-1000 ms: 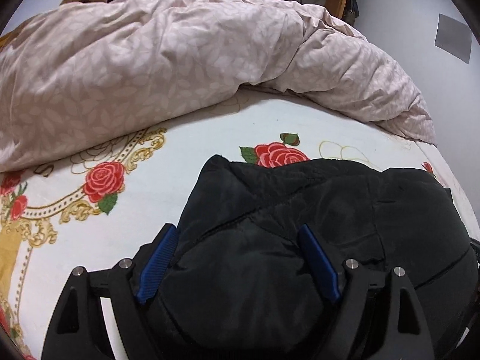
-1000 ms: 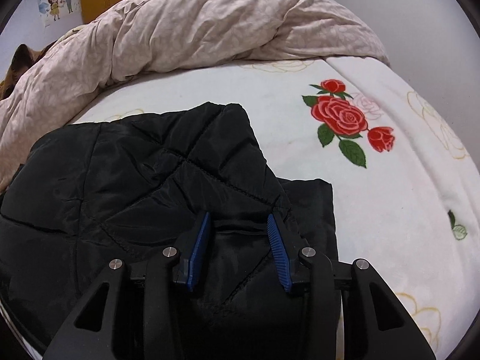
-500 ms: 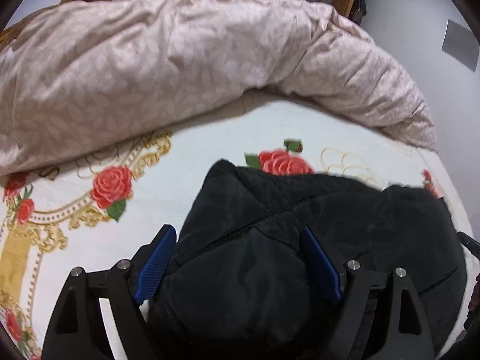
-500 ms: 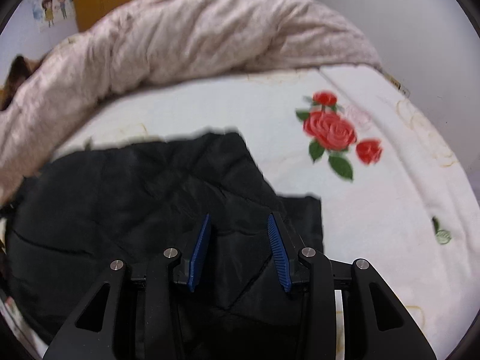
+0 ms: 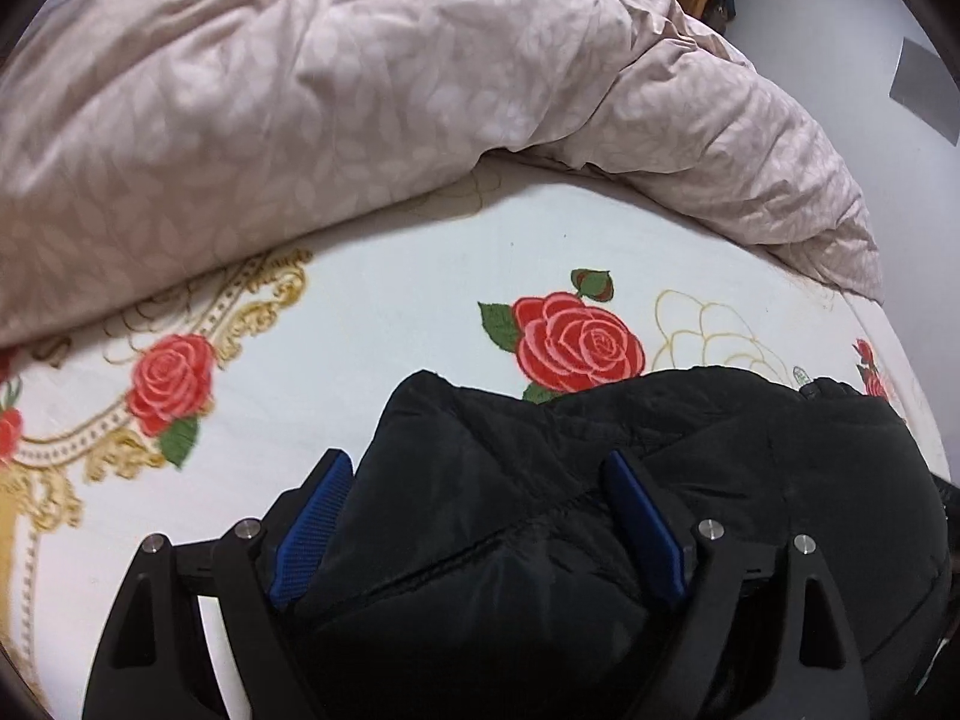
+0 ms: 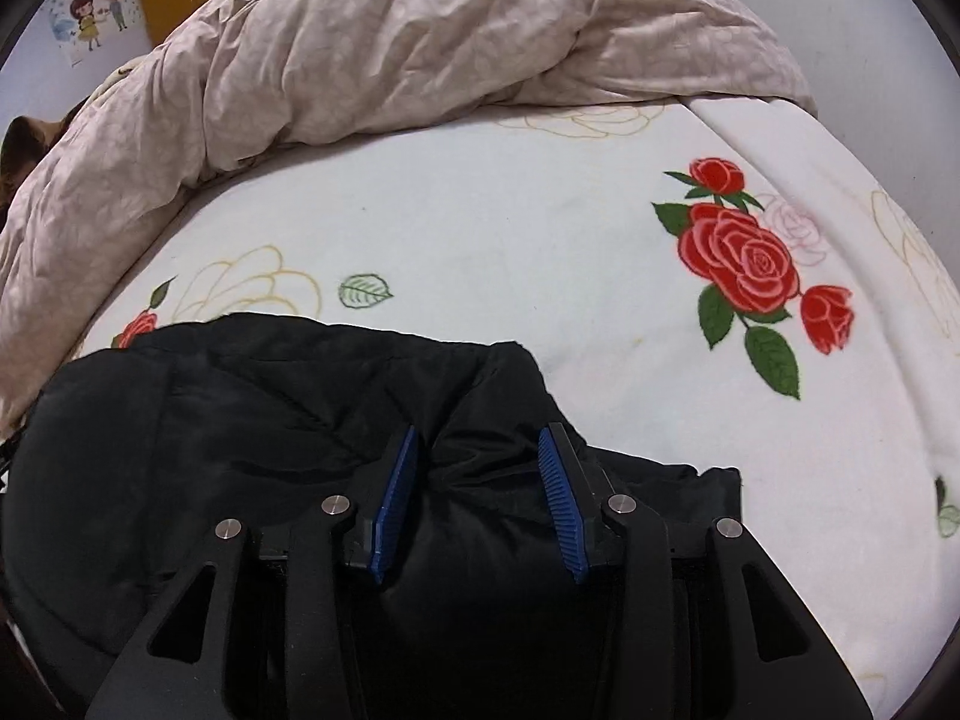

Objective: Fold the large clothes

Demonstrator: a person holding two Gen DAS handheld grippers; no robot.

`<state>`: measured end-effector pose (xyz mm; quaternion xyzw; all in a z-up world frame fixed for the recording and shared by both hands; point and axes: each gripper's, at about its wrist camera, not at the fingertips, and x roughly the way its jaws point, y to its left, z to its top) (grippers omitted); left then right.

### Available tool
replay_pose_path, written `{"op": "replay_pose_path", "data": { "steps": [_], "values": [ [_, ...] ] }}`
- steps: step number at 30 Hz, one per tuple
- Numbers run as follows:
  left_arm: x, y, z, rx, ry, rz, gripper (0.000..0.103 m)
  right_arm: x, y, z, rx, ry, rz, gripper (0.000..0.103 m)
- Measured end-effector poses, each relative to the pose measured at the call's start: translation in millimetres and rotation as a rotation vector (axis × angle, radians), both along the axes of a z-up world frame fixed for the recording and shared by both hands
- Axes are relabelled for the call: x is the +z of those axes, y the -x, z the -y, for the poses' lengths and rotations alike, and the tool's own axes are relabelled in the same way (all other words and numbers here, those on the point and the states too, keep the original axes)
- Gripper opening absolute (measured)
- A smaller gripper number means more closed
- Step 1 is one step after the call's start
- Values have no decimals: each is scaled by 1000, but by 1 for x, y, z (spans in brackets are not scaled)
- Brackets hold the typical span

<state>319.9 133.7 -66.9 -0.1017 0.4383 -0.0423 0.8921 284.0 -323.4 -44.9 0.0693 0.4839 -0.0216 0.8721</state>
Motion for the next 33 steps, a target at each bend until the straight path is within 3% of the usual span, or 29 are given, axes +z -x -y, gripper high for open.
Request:
{"op": "replay_pose_path", "data": {
  "steps": [5,9,15,18,21,23,25,30,33],
  "values": [
    [-8,-6,2,6,3,-17,90,-10,-5,-4,-1,33,4,42],
    [7,-3,0,13,-15,-32,88,3,-4,-5,-1,52,-11,42],
    [68,46,-8,-1,-6,102,87,71,50,-4,50,0,133,44],
    [84,87,-4,-34,15,152,88,81,83,-6,64,-9,148,44],
    [64,107,4,-61,1,97,88,63,109,0,39,-10,95,44],
    [43,105,7,-51,-10,22,87,39,110,8,14,-24,14,44],
    [35,104,8,-43,-7,5,88,30,109,11,10,-27,3,44],
    [59,110,11,-33,3,24,87,51,112,4,13,-1,9,44],
    [82,135,20,-48,-38,62,87,73,133,-4,32,-5,55,44]
  ]
}}
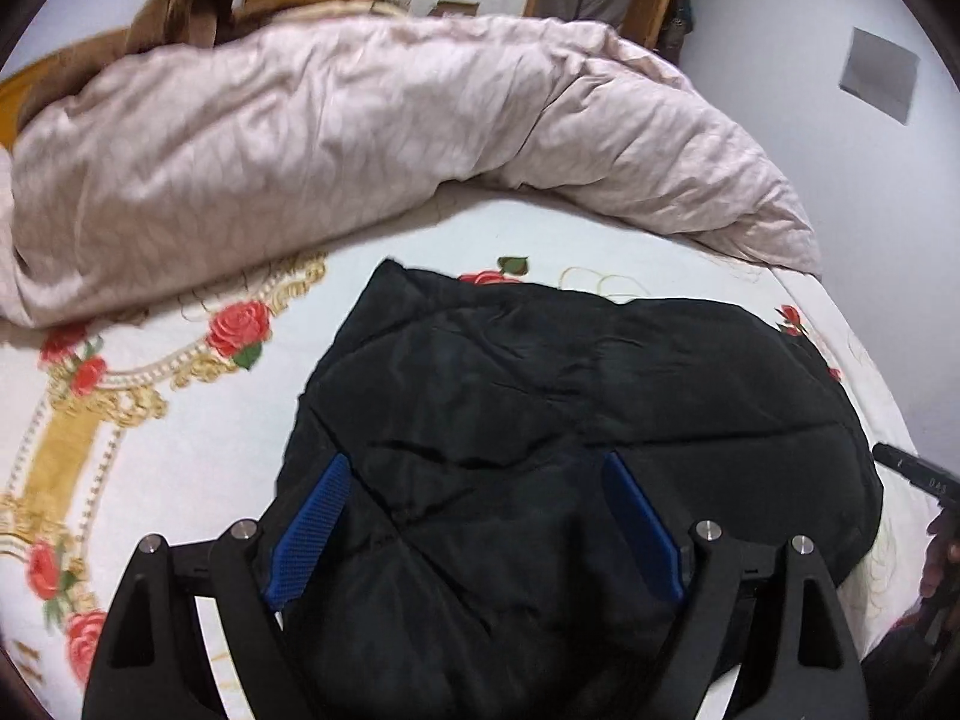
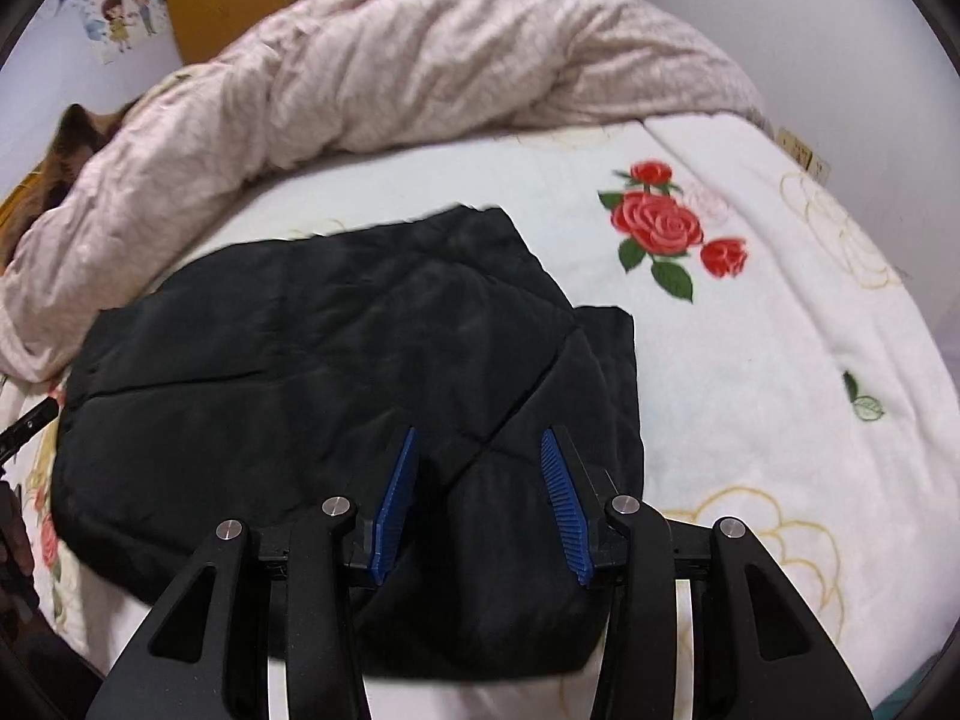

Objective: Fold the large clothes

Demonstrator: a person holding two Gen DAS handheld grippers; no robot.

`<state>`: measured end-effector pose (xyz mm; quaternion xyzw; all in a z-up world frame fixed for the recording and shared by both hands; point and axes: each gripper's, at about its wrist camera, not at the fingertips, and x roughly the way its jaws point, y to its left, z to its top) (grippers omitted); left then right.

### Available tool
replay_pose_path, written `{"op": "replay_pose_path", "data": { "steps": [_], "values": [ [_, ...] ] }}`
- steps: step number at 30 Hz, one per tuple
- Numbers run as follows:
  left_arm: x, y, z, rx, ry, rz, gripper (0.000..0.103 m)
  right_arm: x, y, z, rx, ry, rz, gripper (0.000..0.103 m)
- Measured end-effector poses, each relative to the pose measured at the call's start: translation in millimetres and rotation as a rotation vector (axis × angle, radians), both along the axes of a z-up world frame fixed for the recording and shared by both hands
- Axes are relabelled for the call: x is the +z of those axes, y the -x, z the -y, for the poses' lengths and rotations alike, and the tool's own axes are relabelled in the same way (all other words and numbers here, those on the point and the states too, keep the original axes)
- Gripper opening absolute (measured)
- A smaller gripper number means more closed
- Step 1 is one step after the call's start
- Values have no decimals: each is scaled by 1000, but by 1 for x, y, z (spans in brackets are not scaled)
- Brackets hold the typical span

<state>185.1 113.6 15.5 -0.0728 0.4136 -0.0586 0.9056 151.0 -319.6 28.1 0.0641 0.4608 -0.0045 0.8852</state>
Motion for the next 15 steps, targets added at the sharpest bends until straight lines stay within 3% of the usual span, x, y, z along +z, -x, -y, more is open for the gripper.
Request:
{"op": "replay_pose_path", "data": {
  "steps": [5,15],
  "values": [
    [23,40,21,6,-67,0,87,19,43,-24,42,4,35,44],
    [44,111,52,0,-32,-14,87,29,106,-63,105,-6,38,48]
  ]
}}
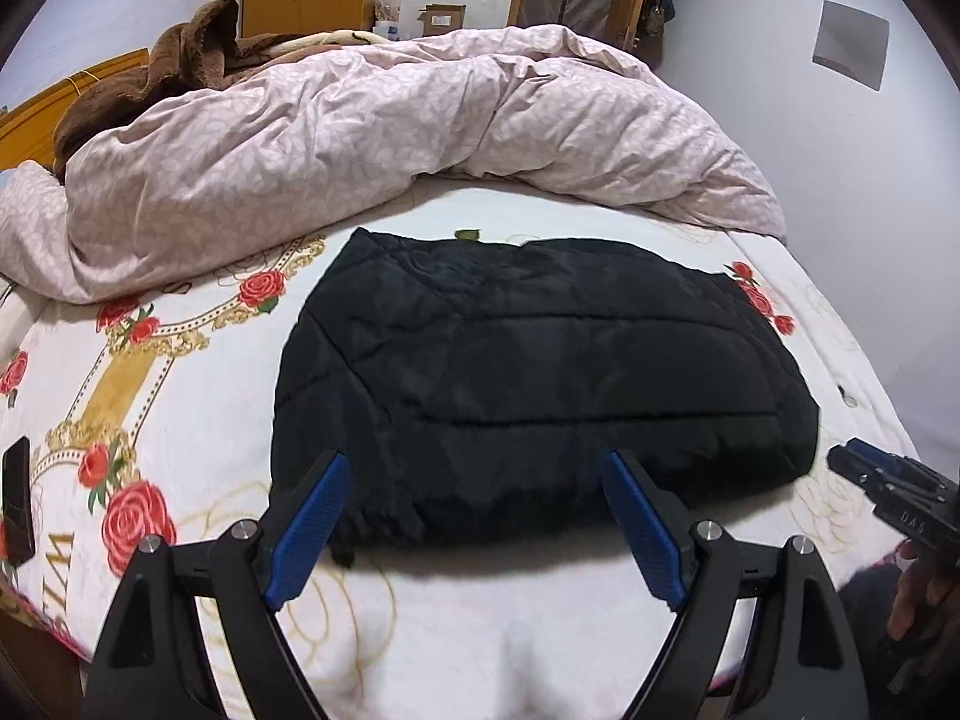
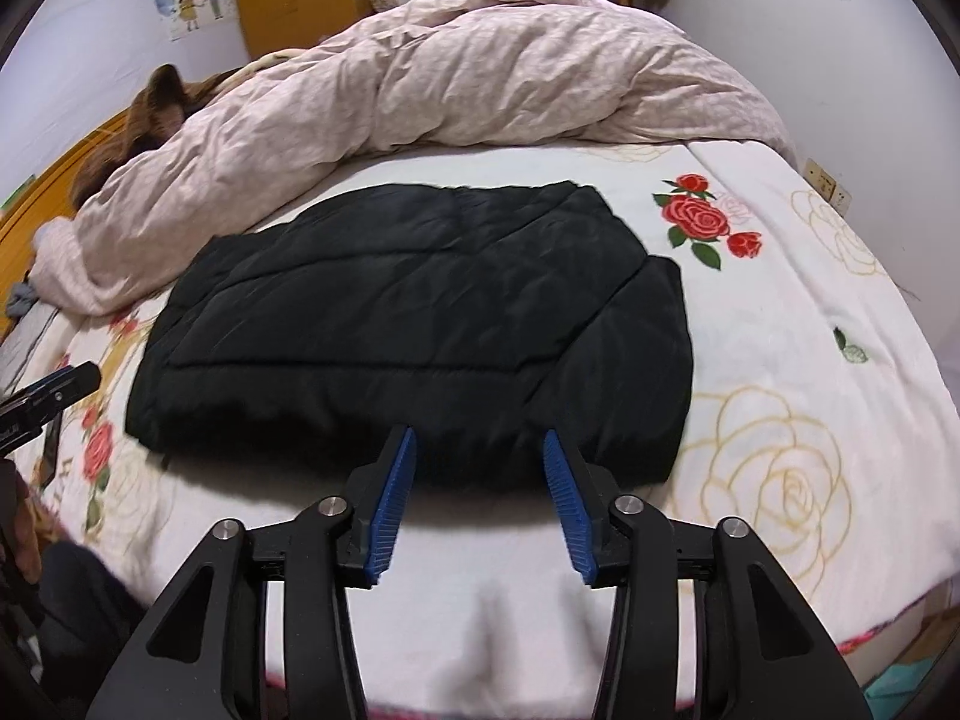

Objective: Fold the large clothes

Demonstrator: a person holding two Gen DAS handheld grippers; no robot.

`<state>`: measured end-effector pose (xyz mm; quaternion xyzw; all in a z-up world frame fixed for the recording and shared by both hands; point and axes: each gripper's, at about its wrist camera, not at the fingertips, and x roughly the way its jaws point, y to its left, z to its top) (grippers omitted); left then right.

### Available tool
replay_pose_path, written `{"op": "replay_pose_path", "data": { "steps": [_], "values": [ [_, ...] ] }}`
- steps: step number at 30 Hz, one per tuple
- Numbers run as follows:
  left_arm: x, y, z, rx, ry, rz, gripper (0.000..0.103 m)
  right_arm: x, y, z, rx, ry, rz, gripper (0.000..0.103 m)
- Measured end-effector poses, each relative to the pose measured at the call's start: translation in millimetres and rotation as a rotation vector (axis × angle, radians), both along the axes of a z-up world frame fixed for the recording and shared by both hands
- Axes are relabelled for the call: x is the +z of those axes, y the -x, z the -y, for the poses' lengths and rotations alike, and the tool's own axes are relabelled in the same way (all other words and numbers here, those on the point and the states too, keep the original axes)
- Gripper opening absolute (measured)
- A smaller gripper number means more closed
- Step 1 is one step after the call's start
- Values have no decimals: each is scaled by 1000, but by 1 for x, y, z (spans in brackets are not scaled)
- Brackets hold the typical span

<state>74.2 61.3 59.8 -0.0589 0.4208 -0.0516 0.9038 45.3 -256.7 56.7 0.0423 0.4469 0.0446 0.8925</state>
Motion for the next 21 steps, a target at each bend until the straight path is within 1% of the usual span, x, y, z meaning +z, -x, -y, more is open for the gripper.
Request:
{"op": "replay_pose_path", "data": {
  "steps": [5,10,12,14,15,16,21],
  "values": [
    [2,18,7,-11,-5,-10,87,4,21,-7,33,3,8,50],
    [-3,16,7,-5,-14,-24,87,4,23,-1,23,7,8,50],
    [-6,13,4,0,-17,-31,87,3,21,3,13,7,8,50],
    [-10,8,1,4,-25,-34,87,-1,15,8,5,8,1,53],
    [-12,5,-2,8,-30,-36,87,-3,13,10,-4,11,-2,59],
    [-15,0,-6,13,-34,-40,87,-5,10,12,-9,10,-3,62],
    [-30,-30,-32,45,-40,-53,88,-20,-15,32,-57,-11,-39,62]
  ]
}}
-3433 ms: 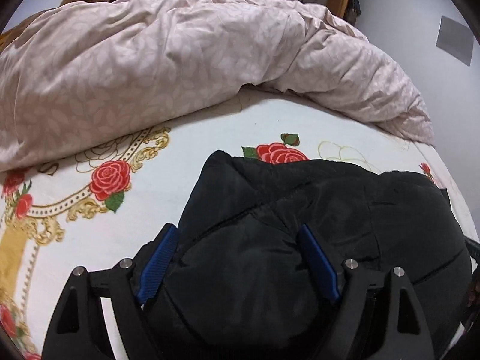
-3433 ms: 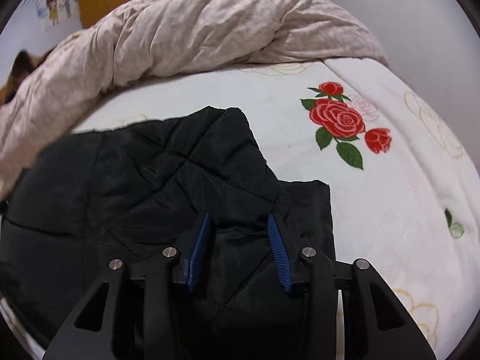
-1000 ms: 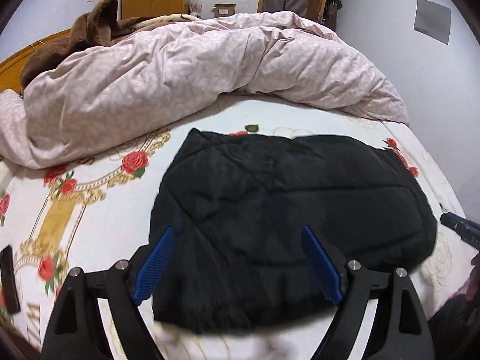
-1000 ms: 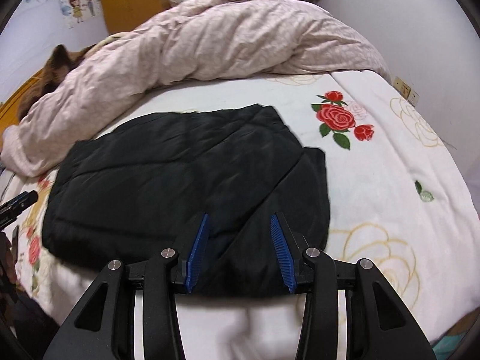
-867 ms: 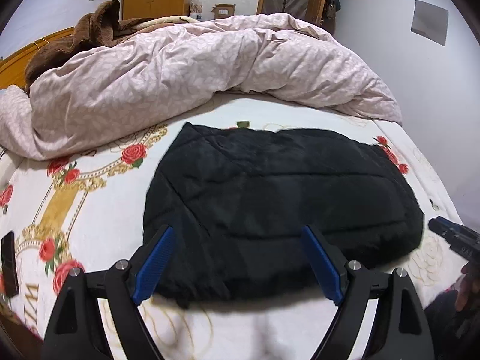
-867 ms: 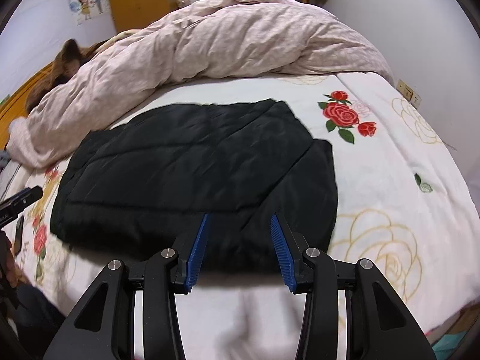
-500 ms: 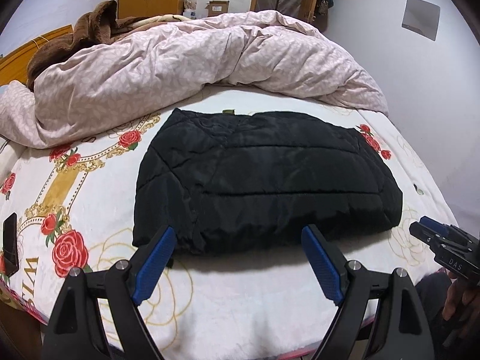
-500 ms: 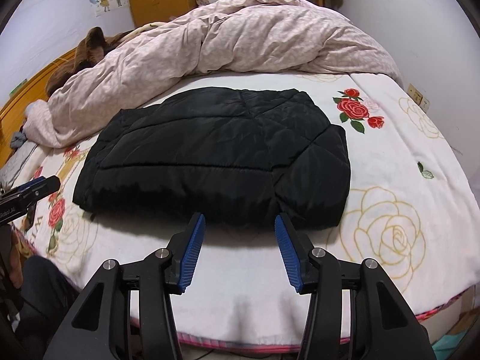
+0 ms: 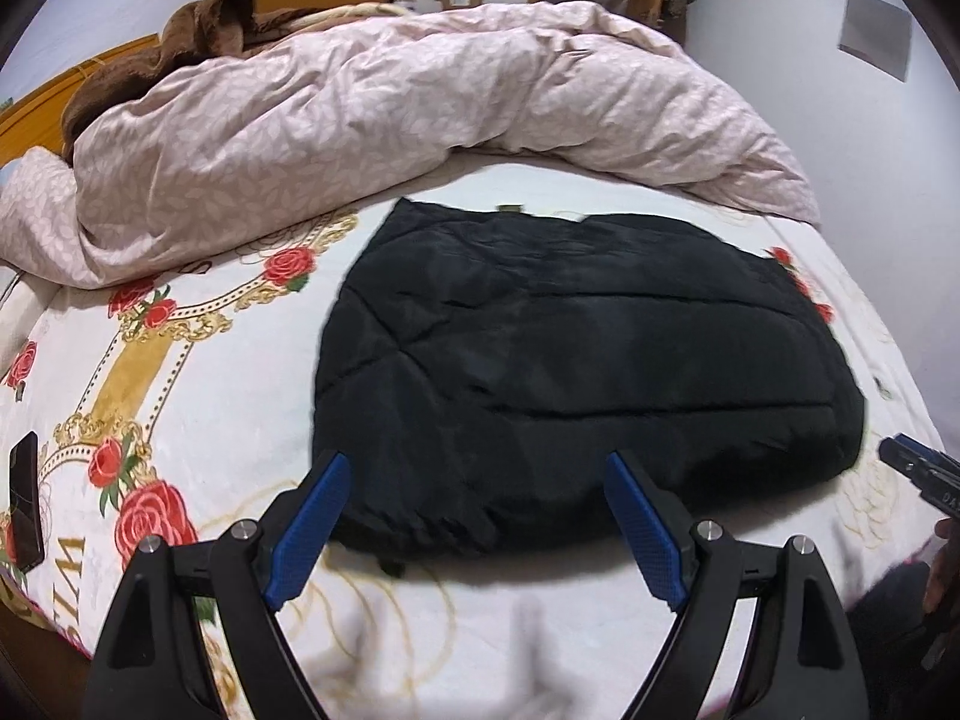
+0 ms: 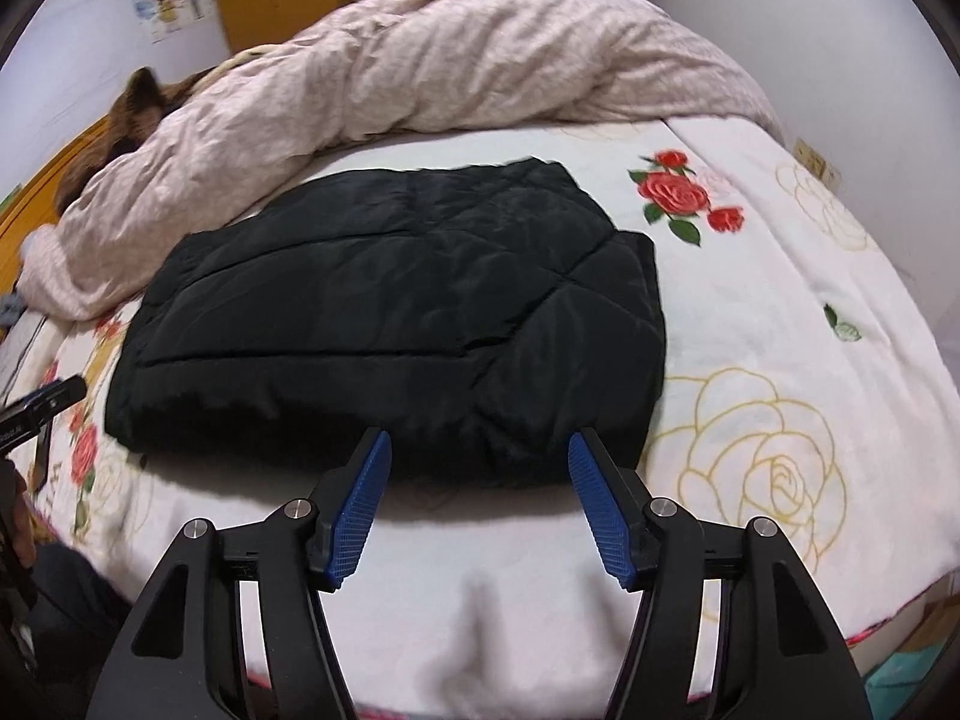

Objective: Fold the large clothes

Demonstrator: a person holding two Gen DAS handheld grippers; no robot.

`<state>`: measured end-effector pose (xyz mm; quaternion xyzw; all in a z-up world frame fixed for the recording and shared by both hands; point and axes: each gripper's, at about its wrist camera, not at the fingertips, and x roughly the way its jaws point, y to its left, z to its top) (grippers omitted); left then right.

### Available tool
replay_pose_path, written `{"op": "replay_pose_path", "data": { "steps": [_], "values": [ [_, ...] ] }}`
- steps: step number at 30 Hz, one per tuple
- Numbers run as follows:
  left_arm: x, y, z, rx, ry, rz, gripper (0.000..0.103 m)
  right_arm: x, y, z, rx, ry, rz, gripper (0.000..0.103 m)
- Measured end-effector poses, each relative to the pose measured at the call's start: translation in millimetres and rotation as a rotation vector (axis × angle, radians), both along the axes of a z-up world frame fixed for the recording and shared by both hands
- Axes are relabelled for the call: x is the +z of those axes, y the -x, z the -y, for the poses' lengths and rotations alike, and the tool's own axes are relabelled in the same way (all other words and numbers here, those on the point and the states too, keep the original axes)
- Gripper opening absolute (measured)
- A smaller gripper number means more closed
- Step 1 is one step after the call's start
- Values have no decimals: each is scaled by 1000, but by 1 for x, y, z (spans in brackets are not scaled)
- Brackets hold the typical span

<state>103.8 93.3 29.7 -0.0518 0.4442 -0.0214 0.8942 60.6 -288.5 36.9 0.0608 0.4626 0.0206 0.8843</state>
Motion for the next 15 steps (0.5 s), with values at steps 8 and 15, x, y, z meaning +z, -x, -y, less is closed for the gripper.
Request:
{"op": "replay_pose_path", "data": {
  "steps": [8,15],
  "values": [
    [-32,-59,-59,65,17,-11,87,-24,-50,43,-102,-29,-41,63],
    [-71,-103,-82,59,63,-78,88,-46,-80,67,-135,-56,-80,75]
  ]
}}
